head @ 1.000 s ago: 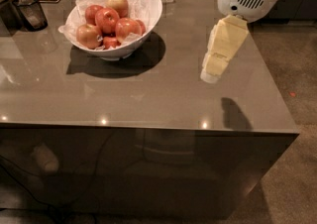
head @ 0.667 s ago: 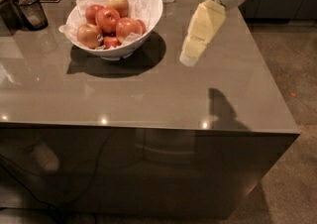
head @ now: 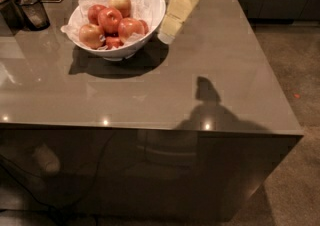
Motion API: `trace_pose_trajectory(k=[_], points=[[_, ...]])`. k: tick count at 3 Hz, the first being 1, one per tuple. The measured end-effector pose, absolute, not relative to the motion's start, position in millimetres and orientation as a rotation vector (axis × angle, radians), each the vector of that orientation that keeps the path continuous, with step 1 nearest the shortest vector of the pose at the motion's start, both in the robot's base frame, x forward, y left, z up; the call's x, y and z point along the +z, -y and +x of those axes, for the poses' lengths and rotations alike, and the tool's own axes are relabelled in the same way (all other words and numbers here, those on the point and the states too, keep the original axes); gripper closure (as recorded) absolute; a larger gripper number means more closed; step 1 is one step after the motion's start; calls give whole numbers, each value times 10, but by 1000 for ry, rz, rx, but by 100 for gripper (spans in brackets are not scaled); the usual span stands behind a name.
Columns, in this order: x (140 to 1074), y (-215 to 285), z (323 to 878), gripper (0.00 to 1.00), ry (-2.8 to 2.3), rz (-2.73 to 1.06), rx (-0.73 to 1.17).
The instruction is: Pick apple from white bowl
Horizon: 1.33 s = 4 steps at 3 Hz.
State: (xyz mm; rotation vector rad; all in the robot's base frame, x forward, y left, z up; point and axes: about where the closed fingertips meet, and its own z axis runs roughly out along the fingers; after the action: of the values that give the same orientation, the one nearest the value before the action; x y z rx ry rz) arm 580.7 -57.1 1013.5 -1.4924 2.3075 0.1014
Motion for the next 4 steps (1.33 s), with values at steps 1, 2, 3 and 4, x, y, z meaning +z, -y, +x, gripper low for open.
trace_pose_trajectory(k=[1,2,3,4], points=[[10081,439,5904,0,-2286,-1490,128],[9898,-101,6343,0,-2376,-1437,105],[9908,-177,6402,0,-2355,-1430,111],[9880,-269,6494,0,-2343,-1413,146]])
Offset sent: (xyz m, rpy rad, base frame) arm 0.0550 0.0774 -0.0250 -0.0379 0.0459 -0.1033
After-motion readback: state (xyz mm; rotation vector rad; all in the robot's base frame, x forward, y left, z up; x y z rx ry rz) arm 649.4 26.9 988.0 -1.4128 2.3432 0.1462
